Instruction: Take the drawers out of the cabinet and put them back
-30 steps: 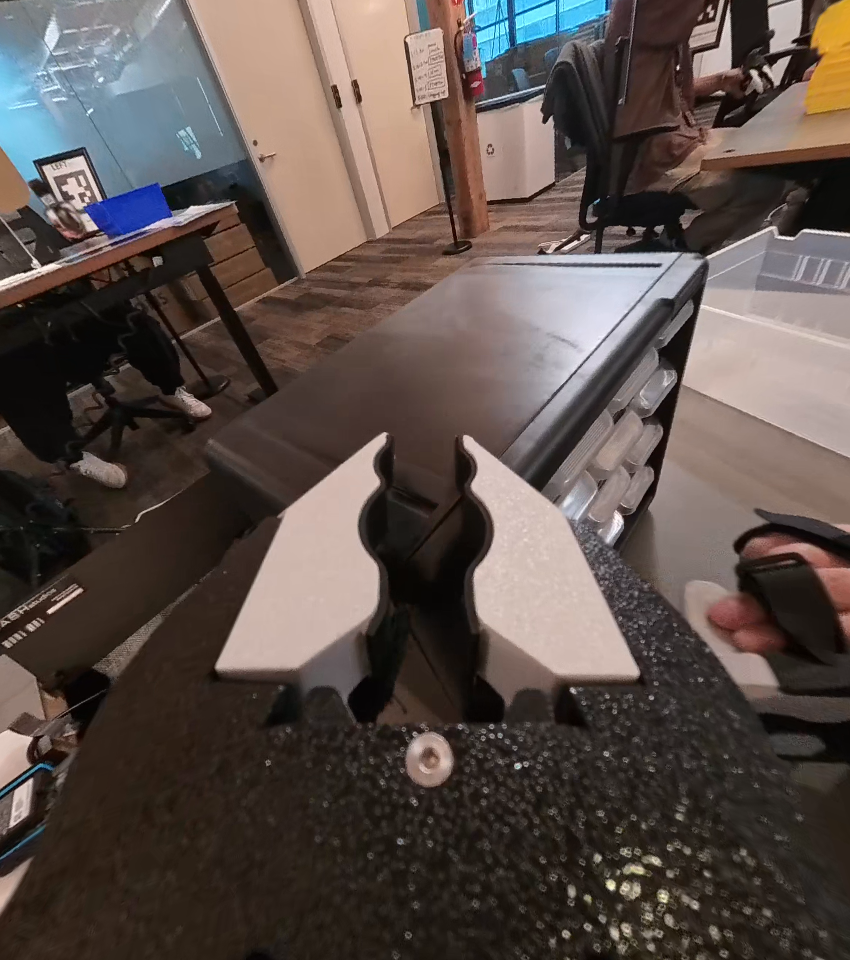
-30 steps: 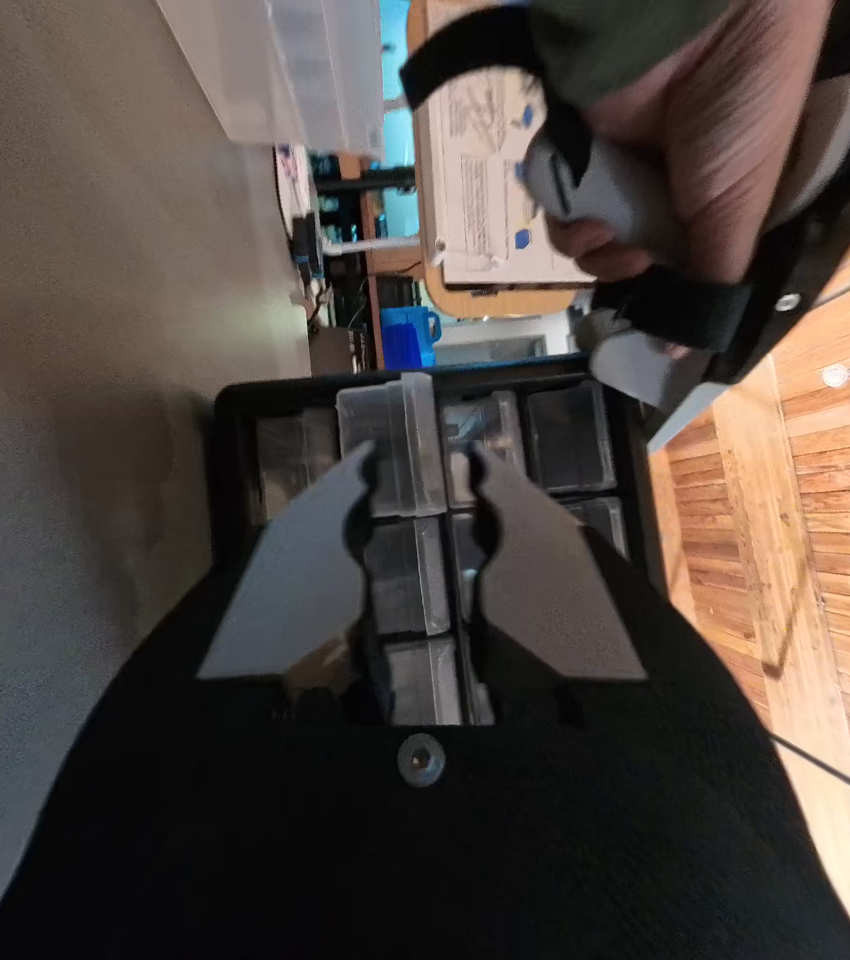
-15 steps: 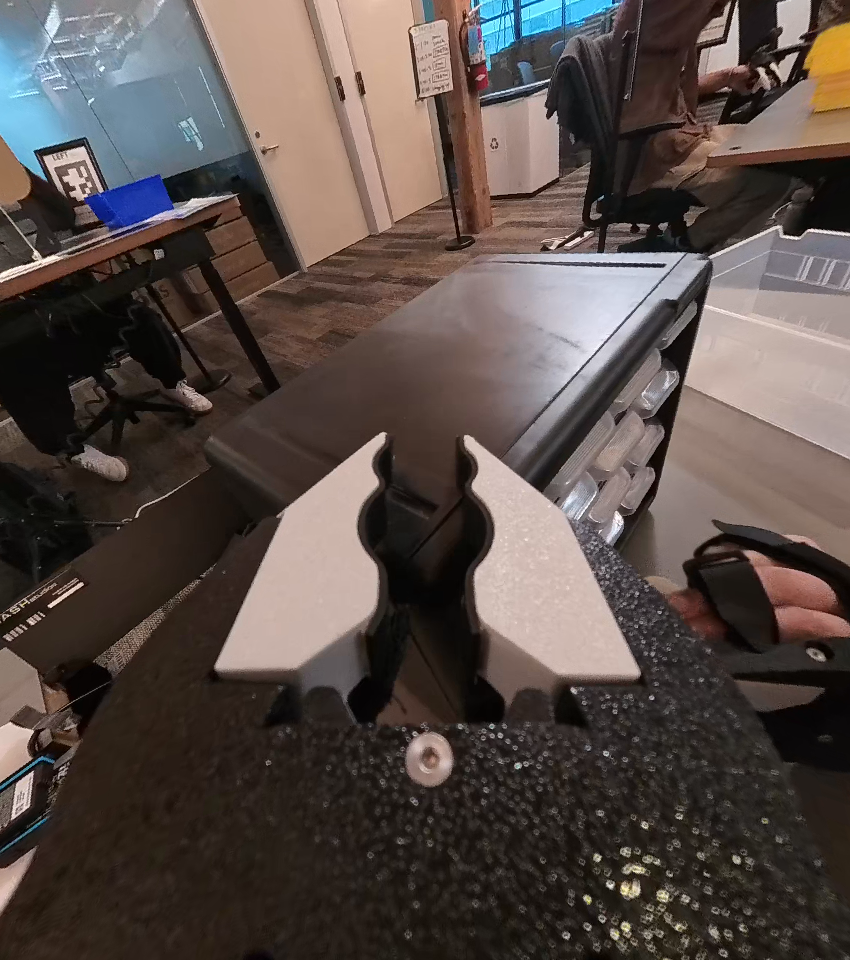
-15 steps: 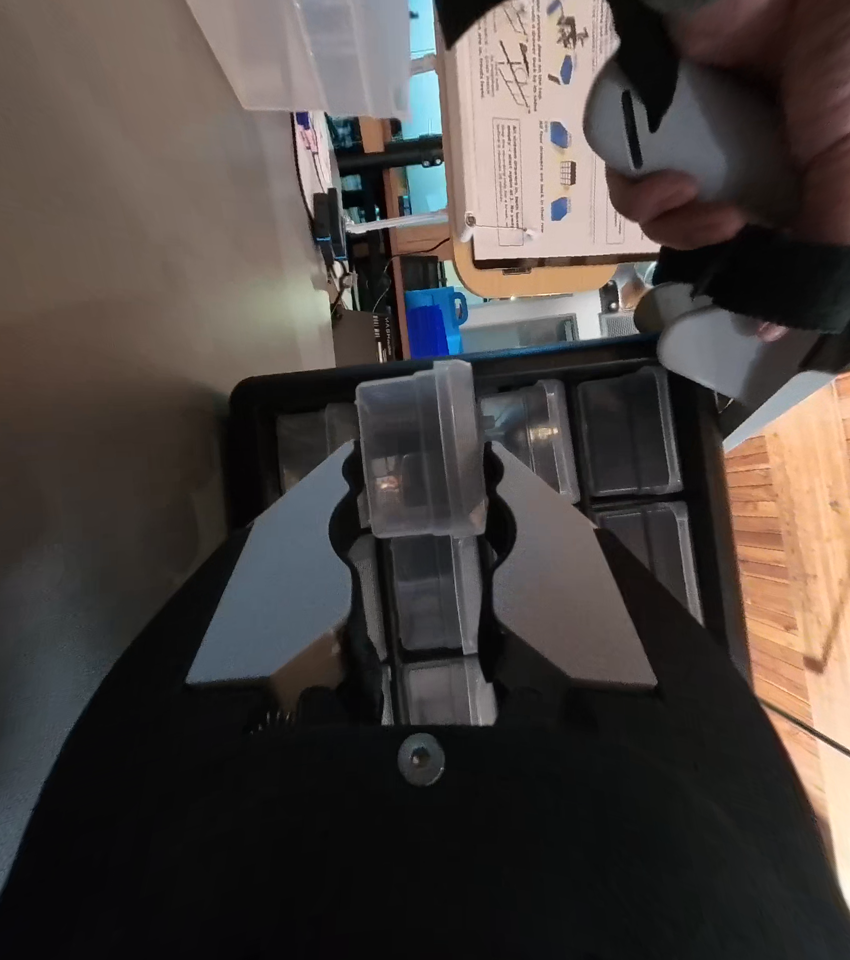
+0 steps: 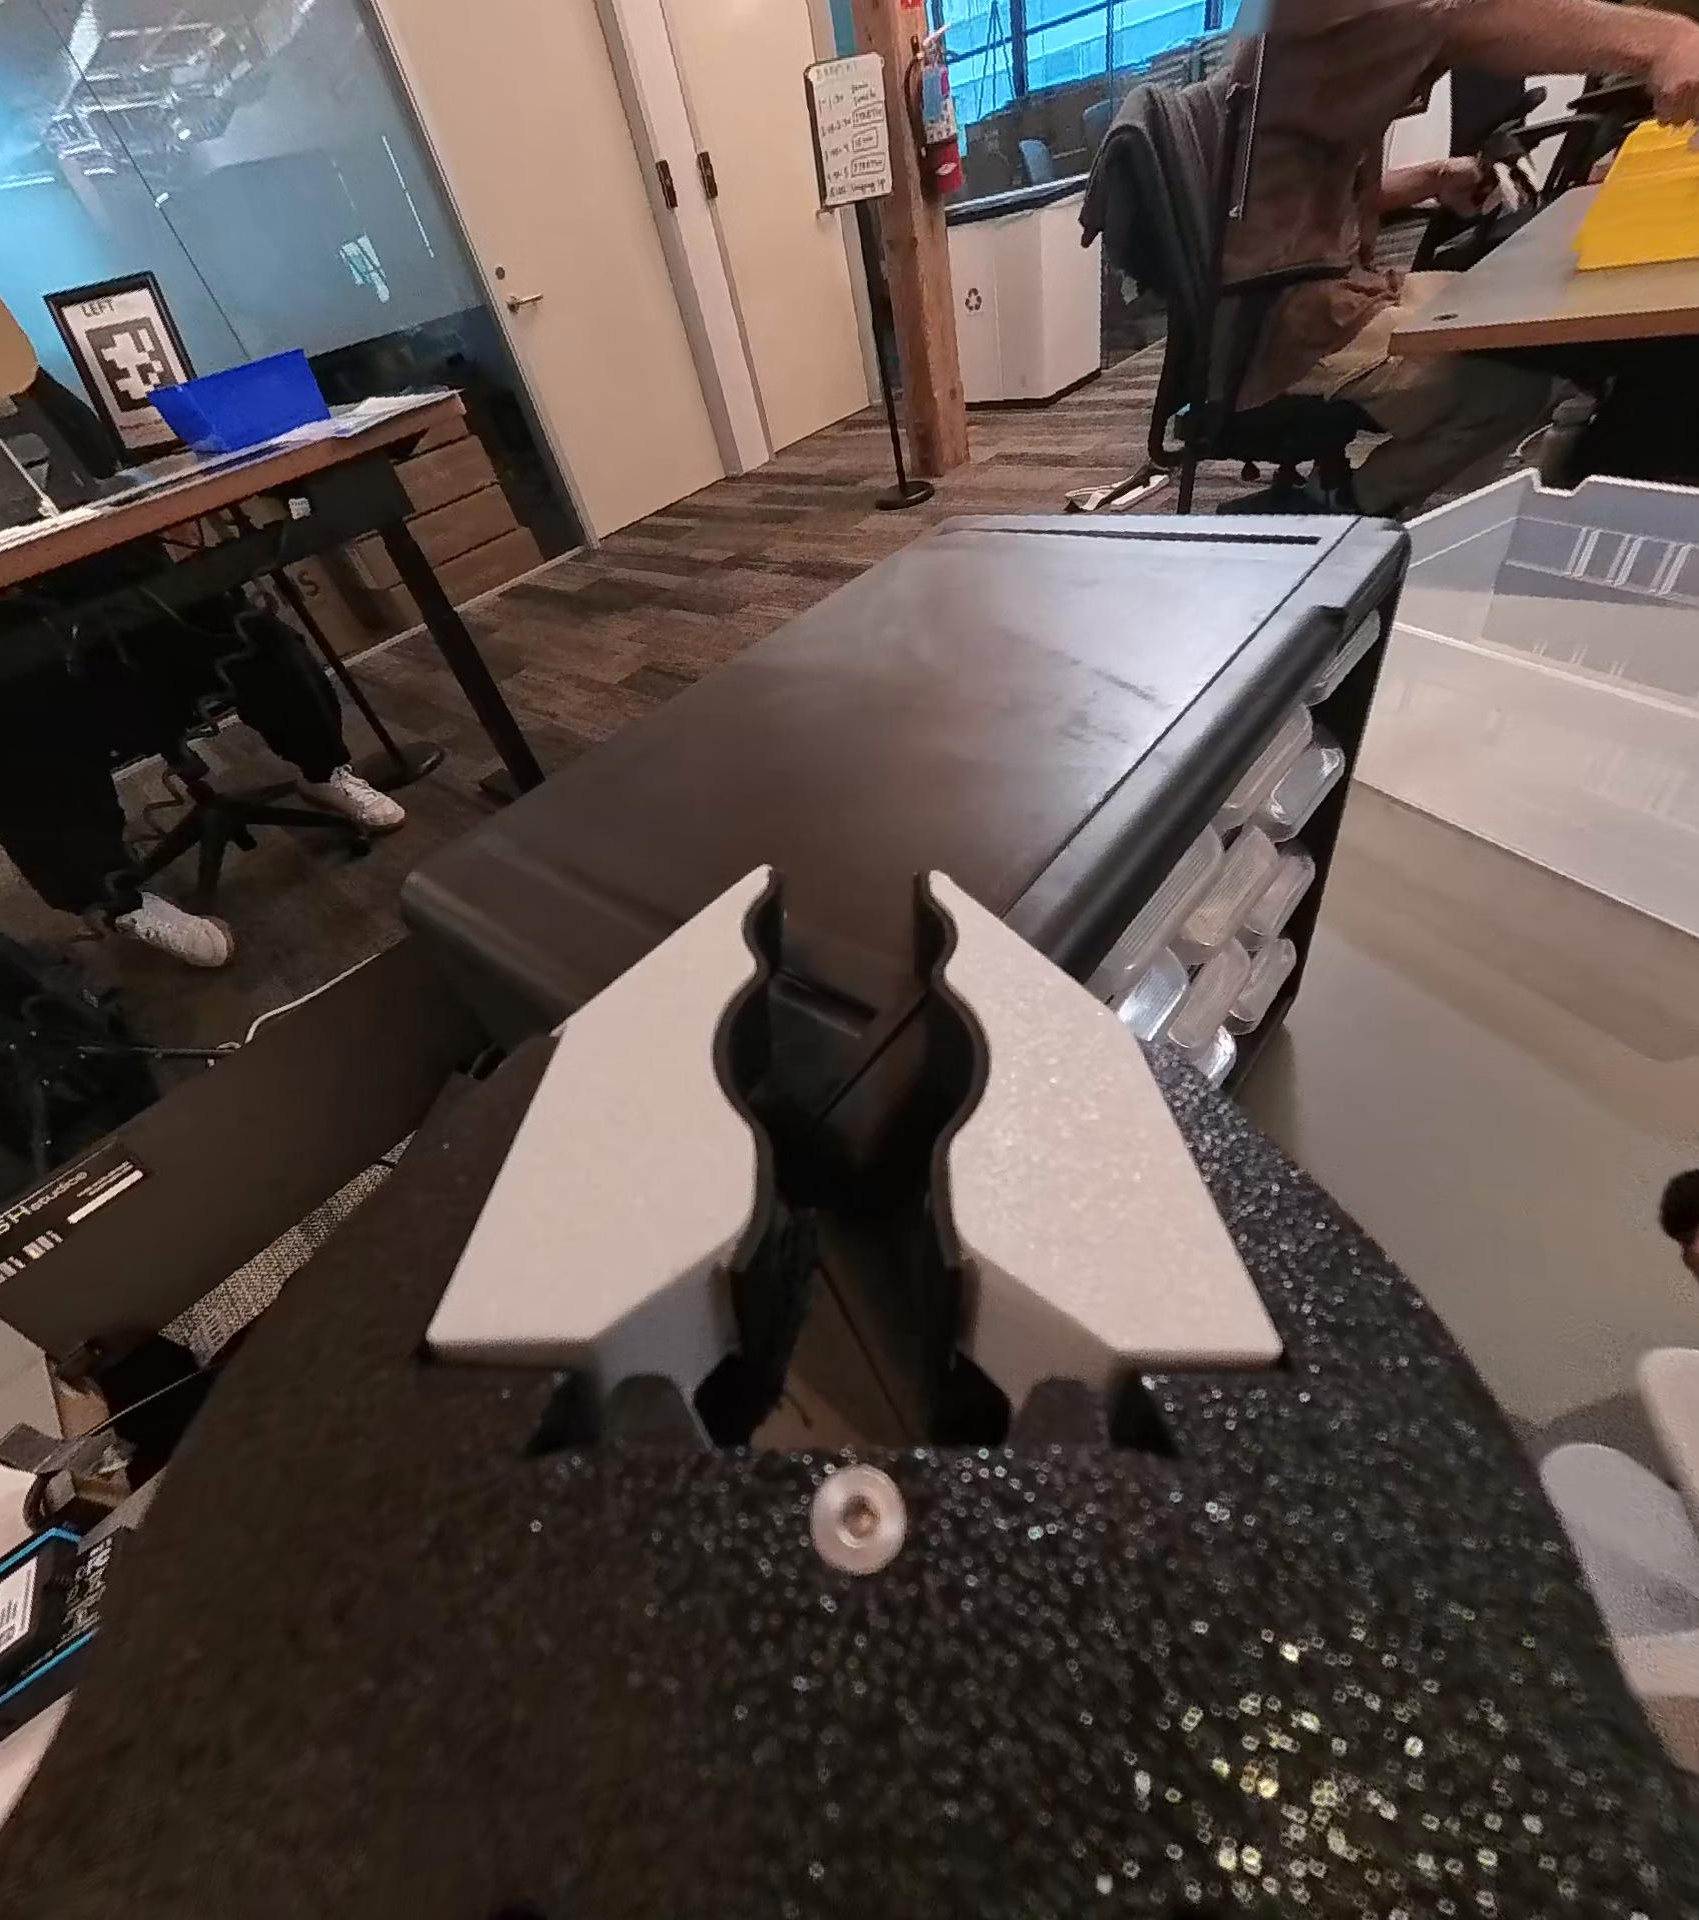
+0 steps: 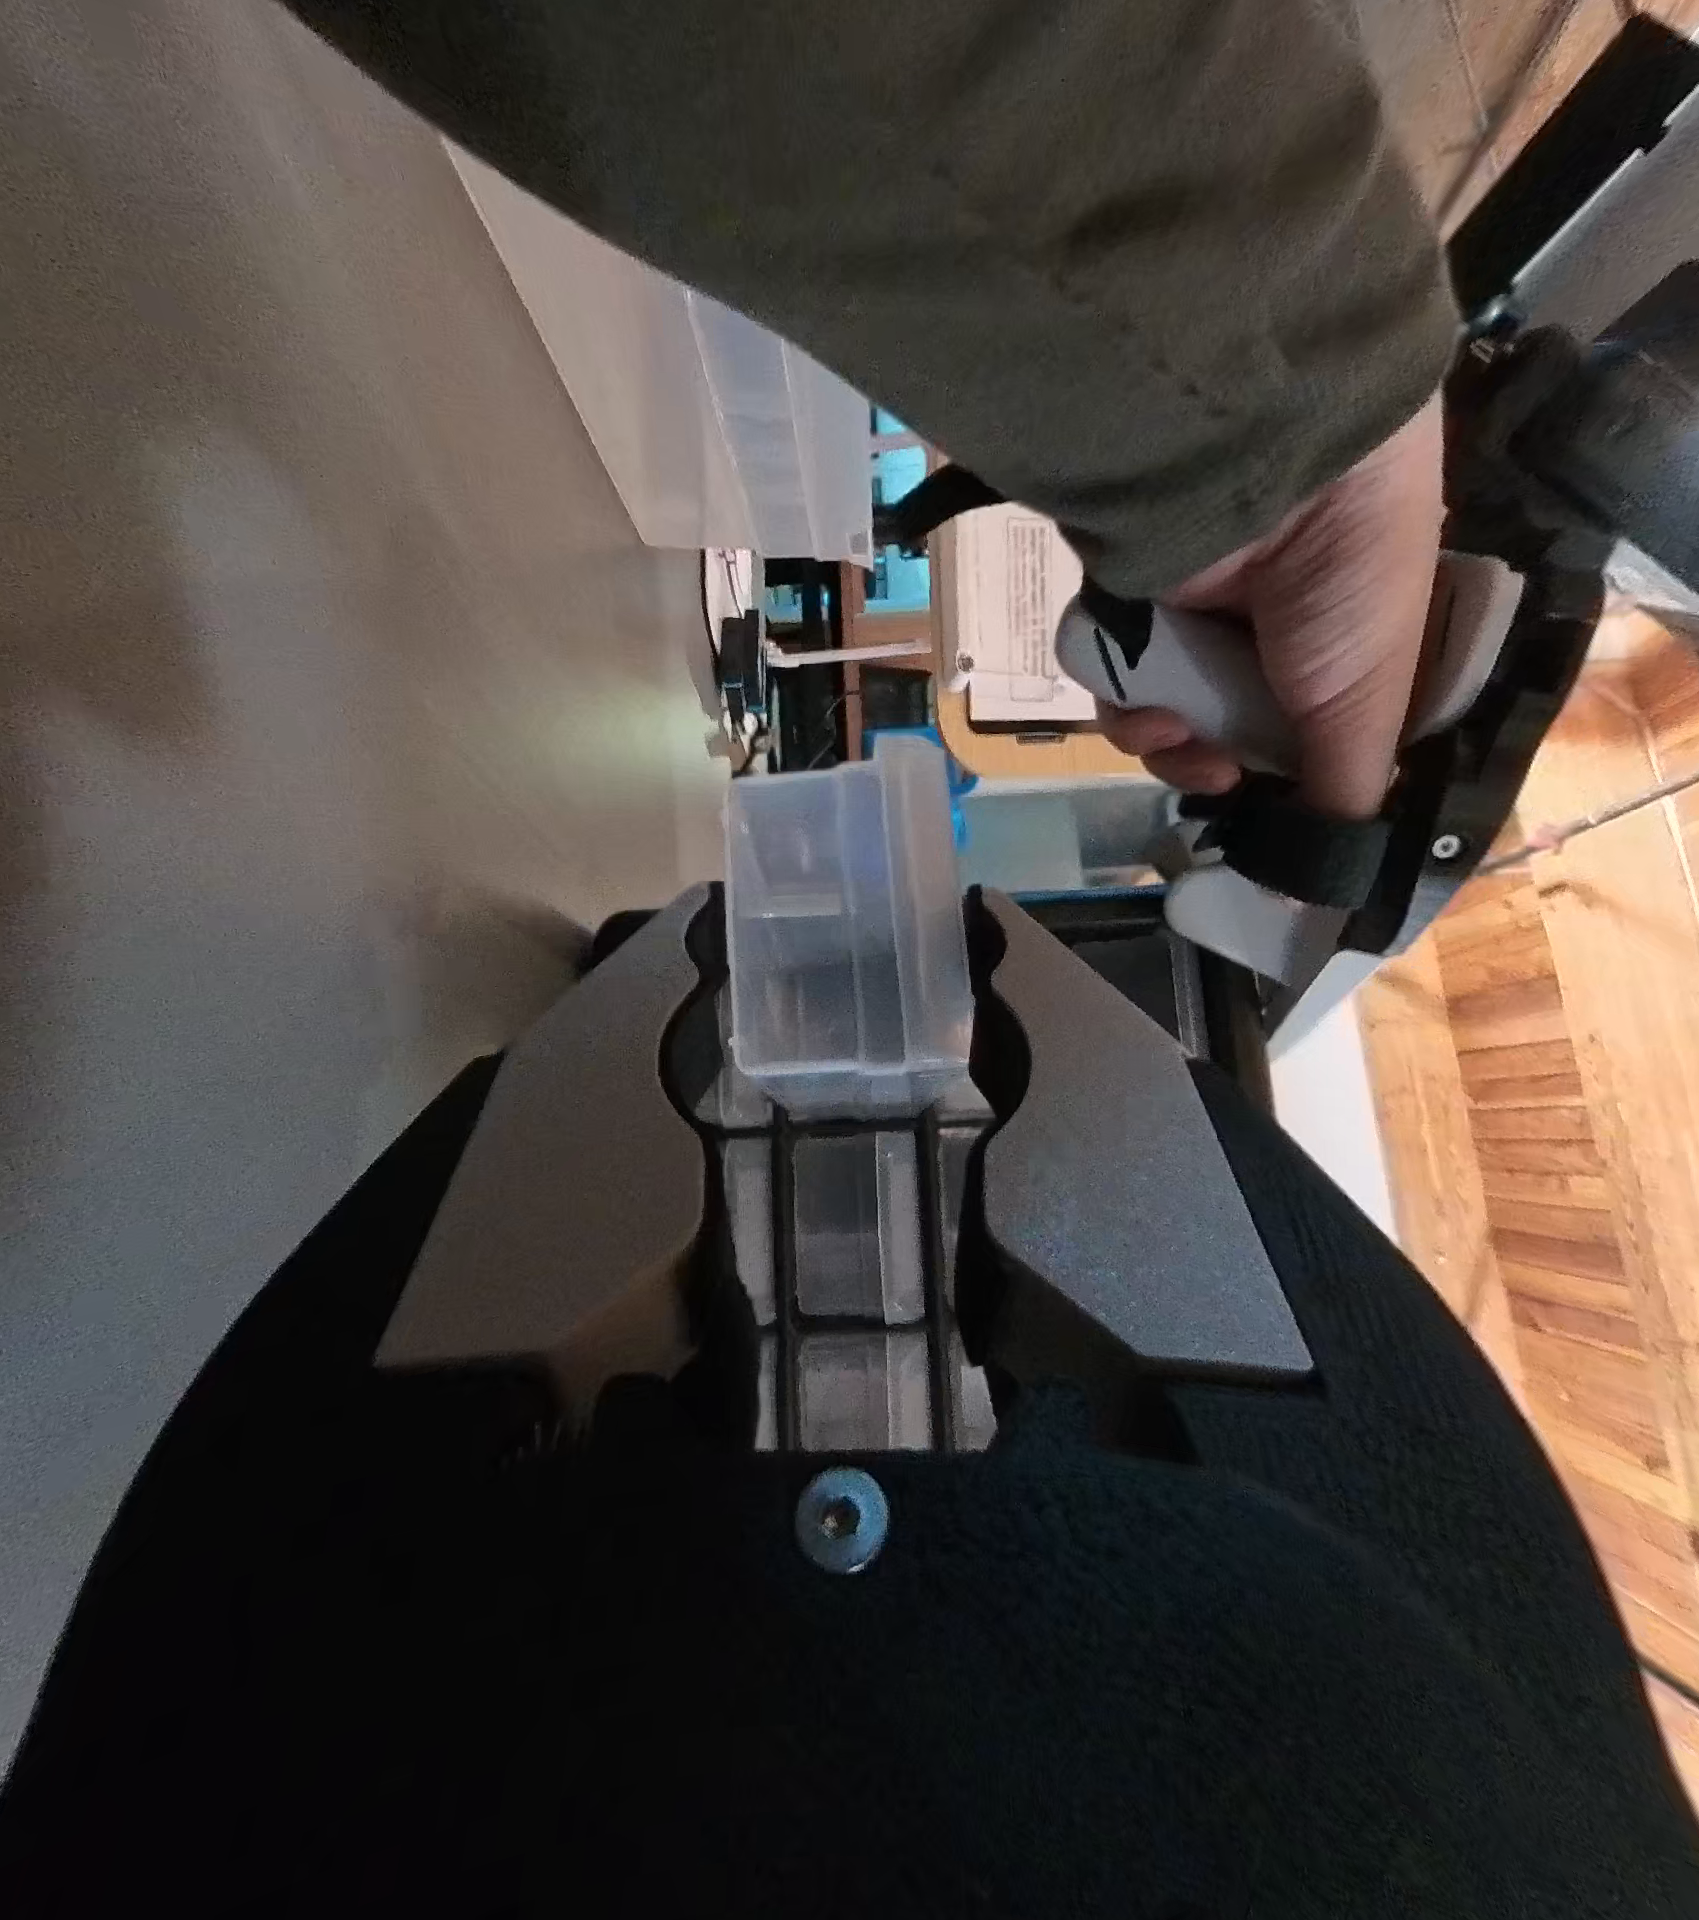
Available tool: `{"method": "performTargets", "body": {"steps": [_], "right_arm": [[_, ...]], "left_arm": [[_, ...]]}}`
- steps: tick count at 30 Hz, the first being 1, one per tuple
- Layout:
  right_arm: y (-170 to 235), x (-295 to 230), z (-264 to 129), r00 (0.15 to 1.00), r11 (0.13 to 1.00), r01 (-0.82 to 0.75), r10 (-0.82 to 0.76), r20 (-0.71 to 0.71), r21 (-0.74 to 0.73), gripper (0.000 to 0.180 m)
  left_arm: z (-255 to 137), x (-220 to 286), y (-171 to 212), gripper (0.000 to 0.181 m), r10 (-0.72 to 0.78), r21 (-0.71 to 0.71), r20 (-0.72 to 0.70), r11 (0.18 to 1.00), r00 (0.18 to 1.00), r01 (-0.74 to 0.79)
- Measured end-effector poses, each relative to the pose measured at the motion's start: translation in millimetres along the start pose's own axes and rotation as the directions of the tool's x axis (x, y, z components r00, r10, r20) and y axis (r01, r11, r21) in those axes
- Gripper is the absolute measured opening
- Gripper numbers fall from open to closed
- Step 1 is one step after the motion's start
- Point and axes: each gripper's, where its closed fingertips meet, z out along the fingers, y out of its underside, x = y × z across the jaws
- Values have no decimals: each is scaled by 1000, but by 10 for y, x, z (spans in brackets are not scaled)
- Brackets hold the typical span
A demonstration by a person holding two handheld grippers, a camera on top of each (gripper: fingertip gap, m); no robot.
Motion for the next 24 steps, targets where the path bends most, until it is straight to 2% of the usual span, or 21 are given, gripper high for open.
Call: {"method": "performTargets", "body": {"steps": [10, 13, 16, 18, 21, 24], "right_arm": [[68, 266, -126, 965, 968, -251, 250, 80, -1, 44], [55, 407, -118, 904, 910, -414, 412, 113, -5, 45], [-45, 620, -206, 802, 806, -591, 578, 151, 49, 45], [-69, 578, -294, 805, 815, -578, 561, 195, 39, 45], [-2, 261, -463, 868, 901, -434, 423, 262, -17, 44], [-21, 33, -683, 879, 927, -376, 363, 311, -19, 44]], "left_arm": [[-5, 16, -4, 22, 5, -6, -6, 1000, 1000, -5], [-6, 14, -5, 23, -1, 1, -12, 1000, 1000, 1], [-4, 5, -4, 26, -30, 17, -33, 999, 999, 31], [-3, 4, -2, 28, -45, 29, -49, 998, 998, 47], [-6, 2, 0, 29, -61, 40, -66, 997, 996, 64], [-7, 3, 1, 29, -66, 46, -76, 997, 995, 69]]}}
